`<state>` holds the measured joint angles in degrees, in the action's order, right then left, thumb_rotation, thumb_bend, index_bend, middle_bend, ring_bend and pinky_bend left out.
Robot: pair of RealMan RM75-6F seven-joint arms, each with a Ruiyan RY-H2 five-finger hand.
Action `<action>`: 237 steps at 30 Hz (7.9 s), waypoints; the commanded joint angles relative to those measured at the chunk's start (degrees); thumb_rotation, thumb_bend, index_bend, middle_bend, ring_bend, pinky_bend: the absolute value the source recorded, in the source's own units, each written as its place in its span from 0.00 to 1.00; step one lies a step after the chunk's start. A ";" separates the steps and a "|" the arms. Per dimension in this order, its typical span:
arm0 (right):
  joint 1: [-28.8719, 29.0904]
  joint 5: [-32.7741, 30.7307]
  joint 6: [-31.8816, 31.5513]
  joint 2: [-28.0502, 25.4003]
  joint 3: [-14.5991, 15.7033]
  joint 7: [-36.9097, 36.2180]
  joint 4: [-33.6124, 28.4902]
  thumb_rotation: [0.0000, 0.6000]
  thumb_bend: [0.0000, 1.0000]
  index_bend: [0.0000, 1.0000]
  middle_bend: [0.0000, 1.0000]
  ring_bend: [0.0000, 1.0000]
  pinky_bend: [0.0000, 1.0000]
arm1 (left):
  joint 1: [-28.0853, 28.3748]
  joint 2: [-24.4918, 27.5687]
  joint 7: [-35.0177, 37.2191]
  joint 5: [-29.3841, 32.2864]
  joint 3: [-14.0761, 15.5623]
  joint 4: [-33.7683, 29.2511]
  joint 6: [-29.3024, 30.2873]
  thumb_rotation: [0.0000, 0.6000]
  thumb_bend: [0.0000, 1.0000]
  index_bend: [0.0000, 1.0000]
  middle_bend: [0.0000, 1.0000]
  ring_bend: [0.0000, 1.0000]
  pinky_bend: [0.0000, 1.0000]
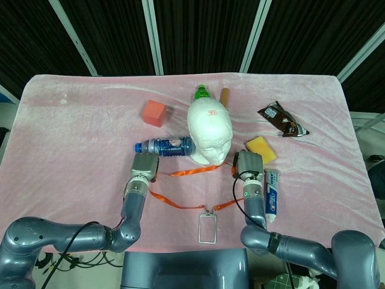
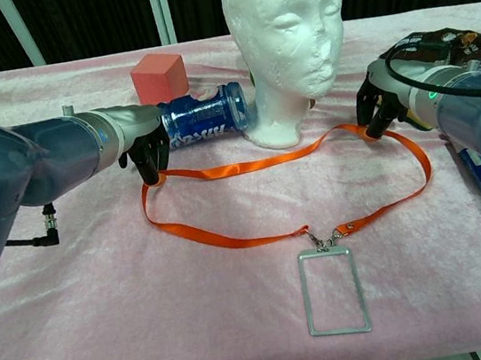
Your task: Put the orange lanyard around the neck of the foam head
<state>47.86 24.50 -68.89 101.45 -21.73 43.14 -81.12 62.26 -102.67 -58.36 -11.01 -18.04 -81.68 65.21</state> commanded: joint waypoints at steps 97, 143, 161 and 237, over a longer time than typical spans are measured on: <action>-9.21 8.73 -5.94 -28.96 -7.91 -16.28 -33.34 1.00 0.58 0.92 0.35 0.39 0.33 | -11.60 14.98 42.22 -32.09 -4.92 -18.55 -4.81 1.00 0.46 0.69 0.52 0.32 0.39; 2.27 -5.62 2.91 -35.84 -13.12 -20.16 -23.14 1.00 0.59 0.92 0.35 0.39 0.33 | -8.40 12.69 50.78 -33.90 -11.13 -10.20 -1.70 1.00 0.46 0.70 0.54 0.32 0.39; 6.57 -8.74 6.11 -34.04 -12.29 -20.56 -14.47 1.00 0.60 0.92 0.35 0.39 0.33 | -6.58 9.52 52.35 -33.78 -12.45 -2.60 -1.55 1.00 0.46 0.70 0.54 0.32 0.39; 23.06 -12.23 21.44 -13.90 -7.60 -9.06 23.86 1.00 0.43 0.63 0.26 0.31 0.21 | -3.15 -6.48 58.26 -36.25 -14.69 32.73 -5.85 1.00 0.34 0.58 0.47 0.25 0.36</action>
<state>70.99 12.41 -47.63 87.50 -29.41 33.95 -57.24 59.08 -108.91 0.16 -47.48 -32.63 -49.34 59.53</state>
